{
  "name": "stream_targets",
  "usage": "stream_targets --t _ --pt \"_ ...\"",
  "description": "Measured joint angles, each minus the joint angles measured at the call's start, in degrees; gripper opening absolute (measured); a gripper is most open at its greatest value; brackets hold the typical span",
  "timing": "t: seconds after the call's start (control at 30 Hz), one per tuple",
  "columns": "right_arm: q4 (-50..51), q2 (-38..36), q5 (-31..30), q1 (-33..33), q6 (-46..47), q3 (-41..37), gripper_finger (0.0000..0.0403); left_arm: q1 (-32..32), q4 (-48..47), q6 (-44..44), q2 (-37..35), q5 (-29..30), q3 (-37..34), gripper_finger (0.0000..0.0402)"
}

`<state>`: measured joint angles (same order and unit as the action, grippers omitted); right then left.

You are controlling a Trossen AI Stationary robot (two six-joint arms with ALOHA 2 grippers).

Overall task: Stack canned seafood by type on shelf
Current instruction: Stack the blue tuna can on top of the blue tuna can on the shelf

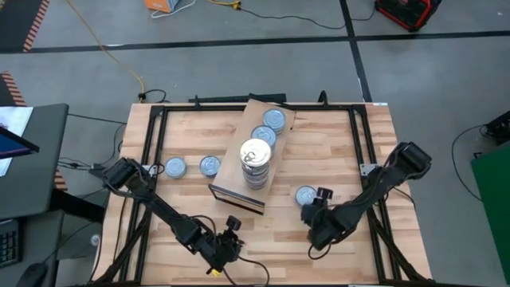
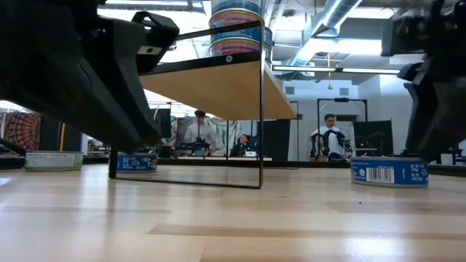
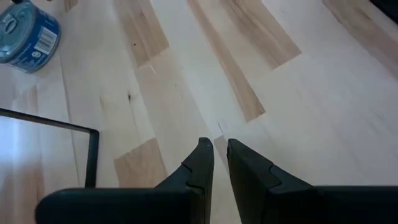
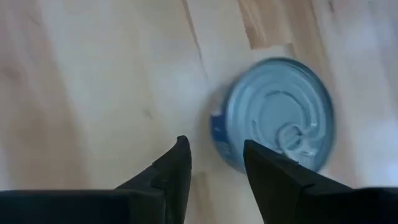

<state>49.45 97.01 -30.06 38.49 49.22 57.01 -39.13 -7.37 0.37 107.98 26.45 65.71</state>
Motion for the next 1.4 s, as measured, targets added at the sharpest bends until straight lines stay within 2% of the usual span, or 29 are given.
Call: stream_targets --t 0.17,0.37,0.7,0.87,1.07,1.2,1.4 --pt "6.0 6.7 -0.4 0.5 -1.4 4.4 0.0185 -0.3 -1.9 -1.4 -0.8 0.0 0.0 0.0045" --pt "7.6 11.0 -3.6 1.0 -0.2 4.7 0.0173 -0.4 -3.3 -1.6 -1.4 0.4 0.0 0.0045" --pt "4.8 13.0 -8.5 0.9 3.1 4.5 0.006 -0.4 -3.8 -1.7 -1.6 0.8 0.0 0.0045" --pt "3.3 13.0 -8.3 1.1 3.0 4.4 0.0027 -0.4 -3.9 -1.7 -1.6 0.8 0.0 0.0045" --pt "2.3 13.1 -8.3 2.2 3.3 4.5 0.0029 -0.4 -4.0 -1.7 -1.6 0.8 0.0 0.0045" --pt "0.1 13.8 -3.7 2.9 3.5 4.8 0.0031 -0.4 -4.1 -1.8 -1.6 0.9 0.0 0.0045" --pt "1.1 13.5 -4.0 3.4 3.4 4.9 0.0028 -0.4 -4.4 -2.1 -1.5 0.8 0.0 0.0045"
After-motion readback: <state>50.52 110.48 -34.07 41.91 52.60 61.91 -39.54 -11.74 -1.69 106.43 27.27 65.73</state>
